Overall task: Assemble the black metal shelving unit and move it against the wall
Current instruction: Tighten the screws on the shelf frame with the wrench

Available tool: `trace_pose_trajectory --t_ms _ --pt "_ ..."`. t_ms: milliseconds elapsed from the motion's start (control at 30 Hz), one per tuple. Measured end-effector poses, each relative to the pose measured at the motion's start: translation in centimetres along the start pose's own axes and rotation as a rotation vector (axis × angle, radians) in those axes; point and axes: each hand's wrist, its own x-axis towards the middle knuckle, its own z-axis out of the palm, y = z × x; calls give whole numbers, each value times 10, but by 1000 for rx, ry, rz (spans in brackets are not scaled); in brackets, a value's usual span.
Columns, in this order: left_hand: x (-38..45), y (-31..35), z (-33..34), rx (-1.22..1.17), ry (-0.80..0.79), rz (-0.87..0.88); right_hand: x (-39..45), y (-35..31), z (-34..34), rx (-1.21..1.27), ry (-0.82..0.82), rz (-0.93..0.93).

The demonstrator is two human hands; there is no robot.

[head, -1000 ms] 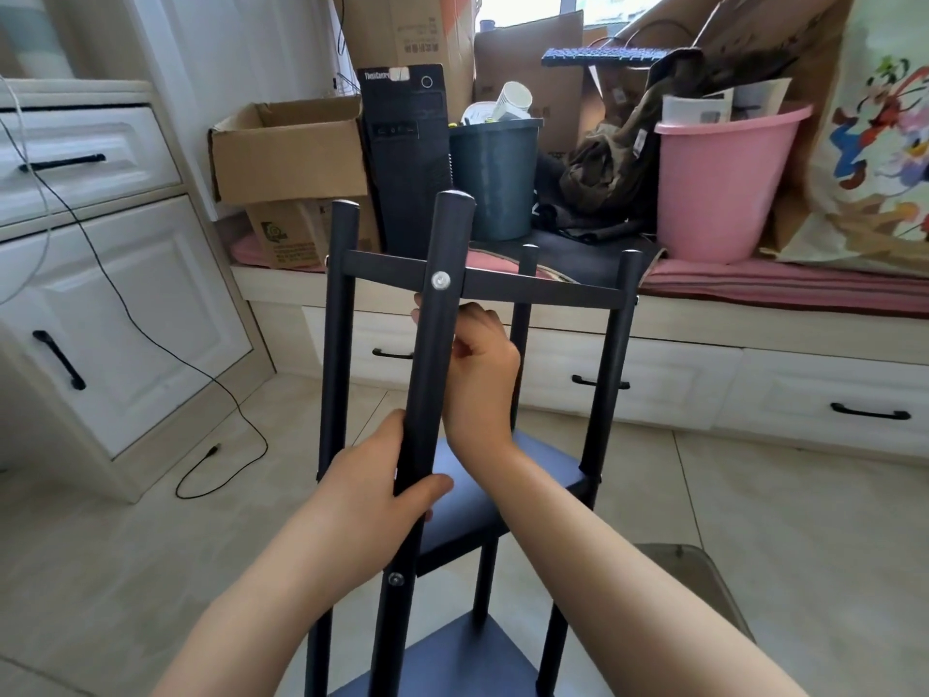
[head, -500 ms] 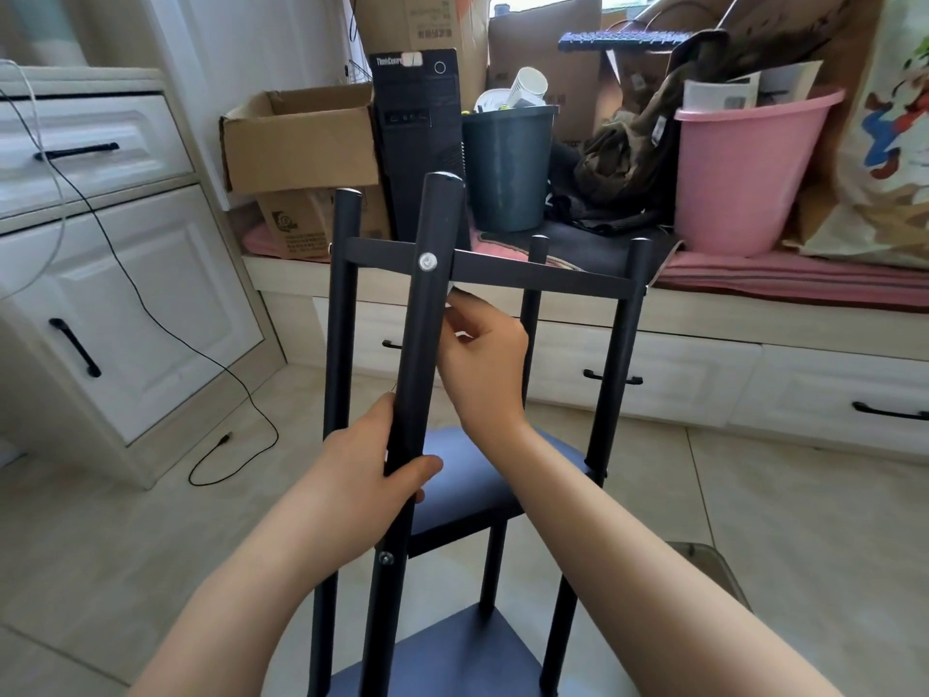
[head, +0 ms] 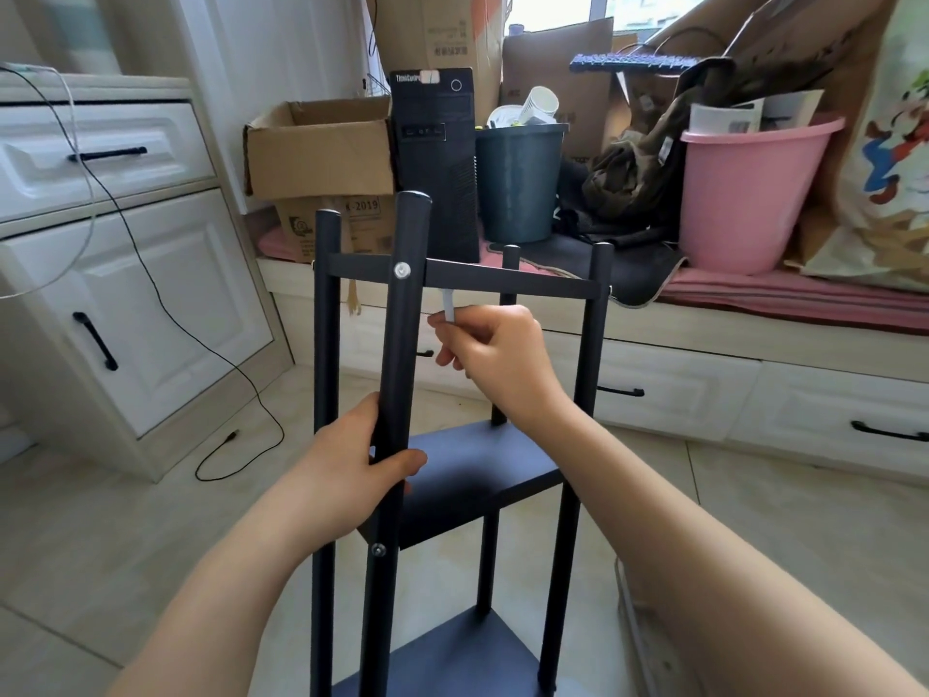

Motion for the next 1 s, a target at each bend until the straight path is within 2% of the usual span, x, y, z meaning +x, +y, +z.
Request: trace_pose_trajectory --t_ms 267,533,800,1000 --pt "0 -4 -6 32 8 -8 10 -7 -1 -79 -77 28" --pt "2 -8 -7 6 5 -24 12 -9 7 -81 -31 -38" --pt "2 -9 -9 33 5 -11 9 -10 11 -268 37 -214" --pt "1 -9 -9 24 -4 -9 5 -8 16 -209 100 -218"
